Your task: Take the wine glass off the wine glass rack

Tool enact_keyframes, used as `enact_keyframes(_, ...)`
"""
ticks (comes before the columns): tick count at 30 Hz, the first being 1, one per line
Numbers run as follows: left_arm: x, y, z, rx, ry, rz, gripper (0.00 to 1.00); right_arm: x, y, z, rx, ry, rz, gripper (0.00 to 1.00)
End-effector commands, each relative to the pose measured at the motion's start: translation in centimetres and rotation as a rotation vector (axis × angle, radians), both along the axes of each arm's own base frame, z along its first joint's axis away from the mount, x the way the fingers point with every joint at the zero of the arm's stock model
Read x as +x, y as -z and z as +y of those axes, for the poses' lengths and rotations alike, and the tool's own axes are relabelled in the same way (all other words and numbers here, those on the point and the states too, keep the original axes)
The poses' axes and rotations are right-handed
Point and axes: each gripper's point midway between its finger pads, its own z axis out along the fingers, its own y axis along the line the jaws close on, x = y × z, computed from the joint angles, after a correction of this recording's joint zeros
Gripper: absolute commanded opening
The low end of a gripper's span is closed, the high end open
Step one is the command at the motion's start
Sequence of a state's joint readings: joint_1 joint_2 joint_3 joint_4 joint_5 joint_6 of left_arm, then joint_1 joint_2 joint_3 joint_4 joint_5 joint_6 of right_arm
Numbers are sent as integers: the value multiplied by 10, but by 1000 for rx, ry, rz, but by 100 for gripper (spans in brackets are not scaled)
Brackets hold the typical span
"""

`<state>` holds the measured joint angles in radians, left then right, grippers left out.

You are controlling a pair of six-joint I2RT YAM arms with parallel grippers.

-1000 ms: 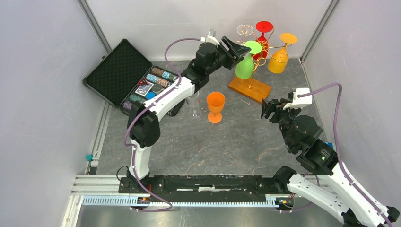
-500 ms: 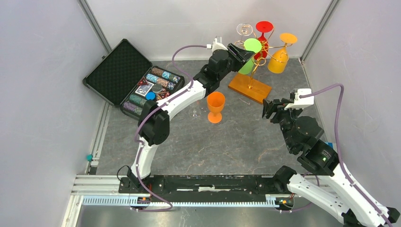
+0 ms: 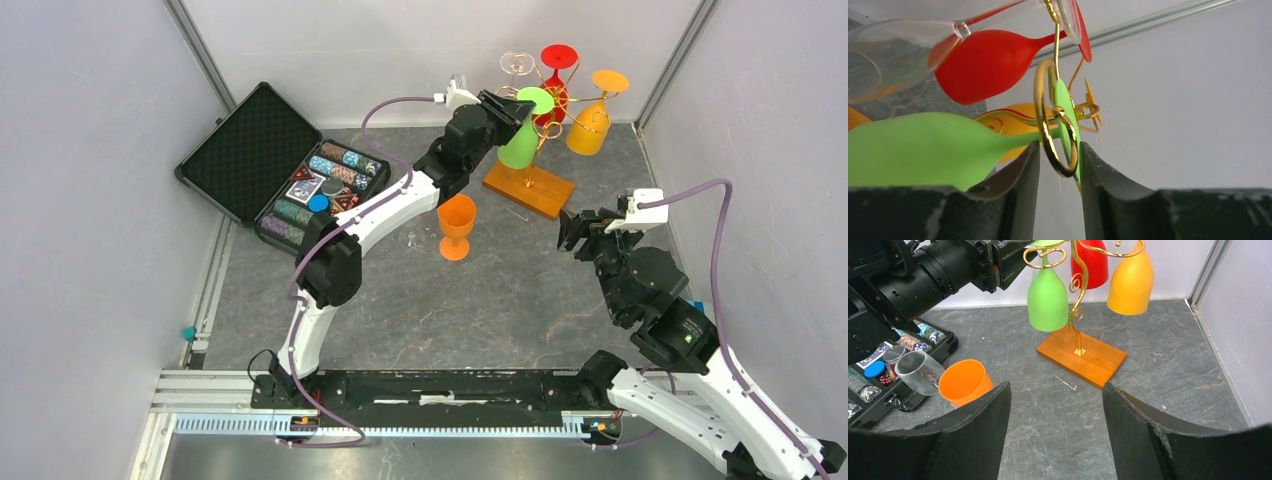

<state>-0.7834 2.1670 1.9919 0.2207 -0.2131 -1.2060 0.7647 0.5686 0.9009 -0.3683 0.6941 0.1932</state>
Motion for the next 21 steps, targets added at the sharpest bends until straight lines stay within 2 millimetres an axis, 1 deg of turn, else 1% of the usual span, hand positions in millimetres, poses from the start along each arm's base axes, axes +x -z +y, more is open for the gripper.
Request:
enact_keyframes(1, 6, -21, 1, -65, -56, -37, 36, -1, -8, -6, 8, 23, -23, 72)
enact_keyframes(3, 6, -20, 0, -66, -58, -33, 32, -1, -8, -7, 9, 25, -24, 72)
enact_keyframes(6, 6, -21, -1, -75, -56, -31, 22, -2, -8, -7, 9, 24, -24, 72)
enact_keyframes(7, 5, -23, 0, -79, -54, -33, 20, -2, -8, -7, 9, 24, -24, 72)
enact_keyframes(9, 3, -27, -1, -96, -44, -27, 11, -2, -8, -7, 10, 26, -25, 71)
enact_keyframes(12, -2, -37, -3, -129, -12, -29, 6, -2, -8, -8, 9, 29, -25, 71)
enact_keyframes(13, -4, -42, -3, -138, -6, -32, 3, -2, -8, -8, 9, 29, -24, 71)
enact_keyframes(16, -9, -55, 2, -153, -3, -39, 2, -1, -7, -7, 8, 26, -22, 71)
enact_keyframes(21, -17, -67, 11, -161, -11, -44, 2, -1, -6, -5, 9, 23, -20, 71)
